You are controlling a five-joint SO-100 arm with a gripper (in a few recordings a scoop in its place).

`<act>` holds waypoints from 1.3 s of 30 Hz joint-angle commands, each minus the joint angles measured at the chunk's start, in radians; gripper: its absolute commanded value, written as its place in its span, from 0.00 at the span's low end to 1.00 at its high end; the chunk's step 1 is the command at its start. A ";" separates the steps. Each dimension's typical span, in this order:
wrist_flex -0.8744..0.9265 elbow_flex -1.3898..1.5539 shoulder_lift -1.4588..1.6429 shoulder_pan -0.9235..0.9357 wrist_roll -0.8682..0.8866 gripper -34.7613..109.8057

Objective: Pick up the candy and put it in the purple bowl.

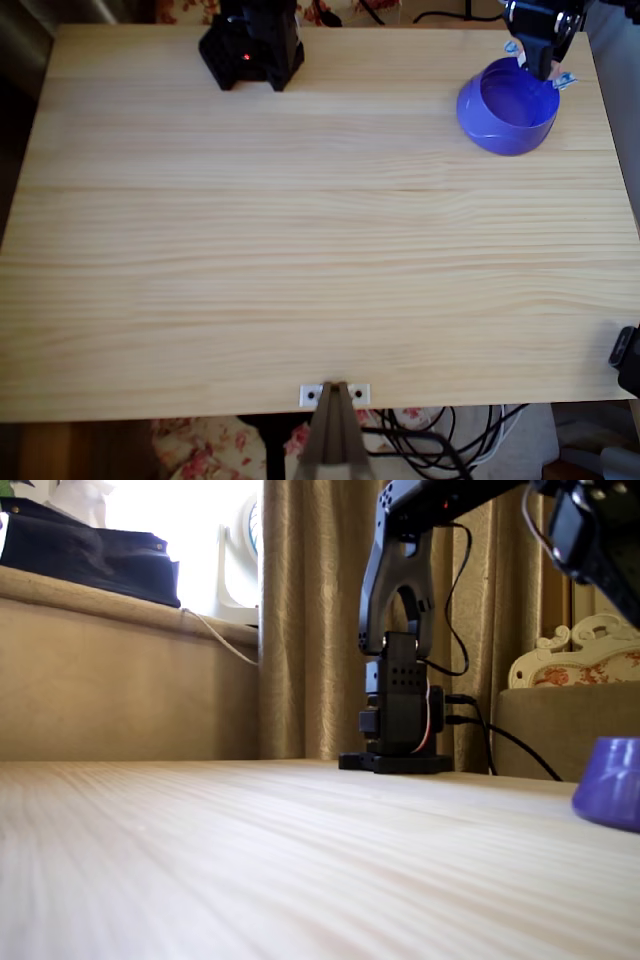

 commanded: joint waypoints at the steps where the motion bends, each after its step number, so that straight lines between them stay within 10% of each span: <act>1: -0.017 -0.072 0.051 -0.020 0.028 0.32; 28: 0.213 -0.095 0.109 0.232 0.273 0.24; 39: 0.313 -0.052 0.091 0.499 0.115 0.24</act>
